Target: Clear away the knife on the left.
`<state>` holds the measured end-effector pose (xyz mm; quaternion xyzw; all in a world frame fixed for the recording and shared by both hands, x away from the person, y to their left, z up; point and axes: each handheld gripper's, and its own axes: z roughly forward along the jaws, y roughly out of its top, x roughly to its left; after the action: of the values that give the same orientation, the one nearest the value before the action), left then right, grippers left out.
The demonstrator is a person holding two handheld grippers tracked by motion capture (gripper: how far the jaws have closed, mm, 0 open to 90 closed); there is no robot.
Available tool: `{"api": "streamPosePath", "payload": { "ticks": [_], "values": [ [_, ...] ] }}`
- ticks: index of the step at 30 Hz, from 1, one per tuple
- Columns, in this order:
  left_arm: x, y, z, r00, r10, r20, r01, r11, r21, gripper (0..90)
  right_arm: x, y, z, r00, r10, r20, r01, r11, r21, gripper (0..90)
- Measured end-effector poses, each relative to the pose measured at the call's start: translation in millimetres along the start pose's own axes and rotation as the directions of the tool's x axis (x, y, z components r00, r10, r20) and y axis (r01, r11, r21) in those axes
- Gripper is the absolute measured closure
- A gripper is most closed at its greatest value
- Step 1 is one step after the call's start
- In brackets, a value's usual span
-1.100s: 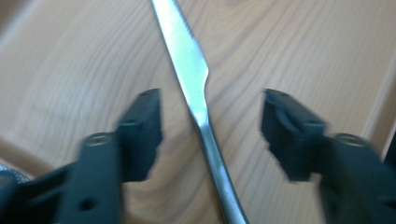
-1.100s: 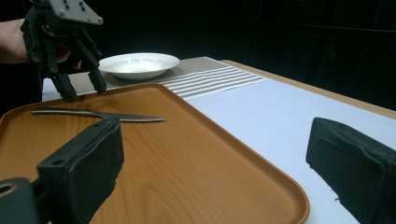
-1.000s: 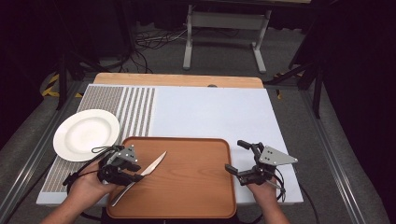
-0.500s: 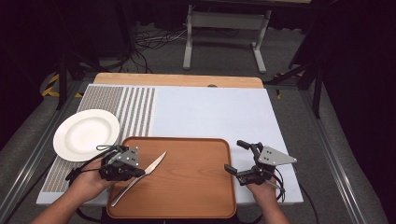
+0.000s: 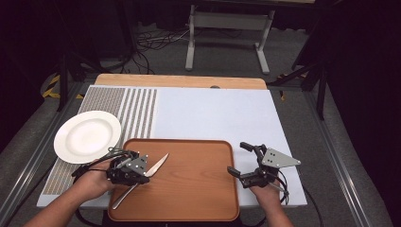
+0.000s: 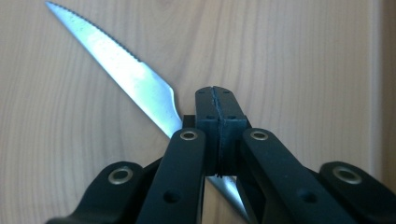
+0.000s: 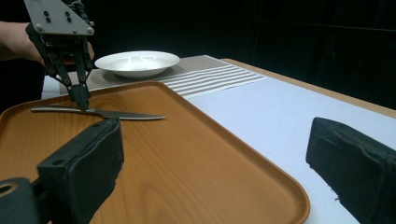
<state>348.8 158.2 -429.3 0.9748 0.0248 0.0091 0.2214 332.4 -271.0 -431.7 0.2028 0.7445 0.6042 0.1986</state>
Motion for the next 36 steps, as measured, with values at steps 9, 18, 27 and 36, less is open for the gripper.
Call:
{"api": "streamPosePath", "payload": {
  "ticks": [9,18,27,36],
  "values": [
    [1.5,0.7,5.6,0.9998,0.003,0.018,-0.004,0.9994,0.034,90.0,-0.1,-0.1,0.5,1.0,0.0,-0.002,0.0,1.0,0.001,4.6],
    [2.6,1.6,8.7,1.0,0.002,0.009,-0.003,0.9975,0.071,90.0,0.1,-0.1,0.4,1.0,0.002,-0.003,-0.002,1.0,0.002,4.6],
    [2.5,0.6,8.2,0.9999,-0.013,0.0,0.013,0.9972,0.074,90.0,0.1,-0.3,0.7,1.0,0.002,-0.006,-0.002,1.0,0.004,4.6],
    [4.5,-3.5,6.4,0.9986,-0.05,-0.017,0.051,0.9959,0.075,90.0,-0.2,-0.4,0.8,1.0,0.002,-0.006,-0.002,1.0,0.003,4.7]
  ]
}}
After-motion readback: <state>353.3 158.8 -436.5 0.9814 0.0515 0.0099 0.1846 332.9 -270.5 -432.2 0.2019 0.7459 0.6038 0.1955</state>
